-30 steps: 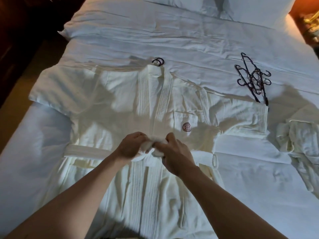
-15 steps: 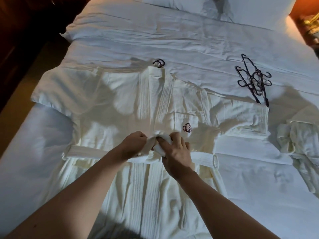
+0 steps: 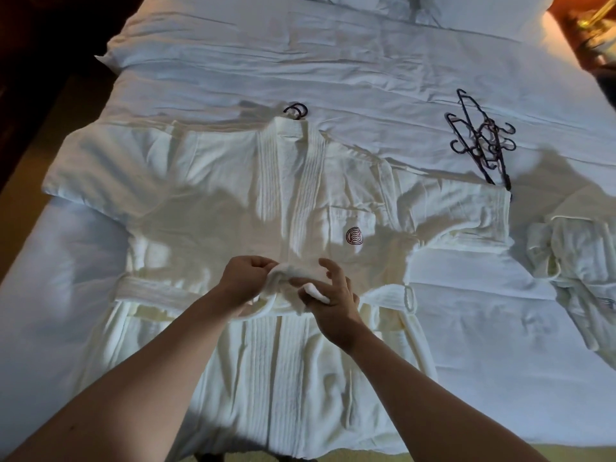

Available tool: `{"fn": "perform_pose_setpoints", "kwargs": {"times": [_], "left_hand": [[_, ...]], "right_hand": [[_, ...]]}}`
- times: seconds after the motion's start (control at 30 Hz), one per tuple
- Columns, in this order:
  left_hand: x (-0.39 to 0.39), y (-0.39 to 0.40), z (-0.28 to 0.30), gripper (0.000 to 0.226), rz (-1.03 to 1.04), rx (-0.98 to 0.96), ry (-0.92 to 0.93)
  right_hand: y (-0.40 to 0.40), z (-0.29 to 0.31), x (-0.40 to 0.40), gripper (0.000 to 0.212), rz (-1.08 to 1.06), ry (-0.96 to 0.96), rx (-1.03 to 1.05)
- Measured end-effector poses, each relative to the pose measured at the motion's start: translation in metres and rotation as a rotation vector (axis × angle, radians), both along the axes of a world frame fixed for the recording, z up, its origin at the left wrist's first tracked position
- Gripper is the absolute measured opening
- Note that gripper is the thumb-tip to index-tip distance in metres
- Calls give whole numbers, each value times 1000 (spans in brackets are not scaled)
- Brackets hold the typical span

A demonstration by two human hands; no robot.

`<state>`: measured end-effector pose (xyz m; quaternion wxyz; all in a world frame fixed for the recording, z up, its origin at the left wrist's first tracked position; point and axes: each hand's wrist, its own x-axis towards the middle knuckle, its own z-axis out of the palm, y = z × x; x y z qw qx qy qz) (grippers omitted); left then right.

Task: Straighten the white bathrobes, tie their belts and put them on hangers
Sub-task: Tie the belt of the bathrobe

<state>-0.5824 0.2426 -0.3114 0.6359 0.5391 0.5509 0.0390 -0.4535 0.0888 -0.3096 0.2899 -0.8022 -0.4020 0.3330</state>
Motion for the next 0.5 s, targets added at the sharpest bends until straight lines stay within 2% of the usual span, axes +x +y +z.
{"fn": "perform_pose_setpoints", "kwargs": {"times": [0.13, 0.2, 0.33, 0.37, 0.43, 0.5], "left_hand": [[-4, 10, -16, 17, 90, 168, 195], [-7, 13, -20, 13, 72, 239, 282], [-11, 8, -23, 15, 15, 406, 320], [-16, 6, -23, 17, -25, 445, 306], [-34, 0, -22, 30, -109, 596, 293], [-61, -5, -24, 39, -81, 843, 348]], "right_hand": [[-11, 0, 9, 21, -184, -26, 24], [-14, 4, 14, 28, -244, -69, -8], [-15, 11, 19, 23, -174, 32, -173], [-19, 11, 25, 27, -103, 78, -190], [-31, 9, 39, 51, -12, 81, -142], [-44, 6, 52, 66, -134, -81, -111]]}}
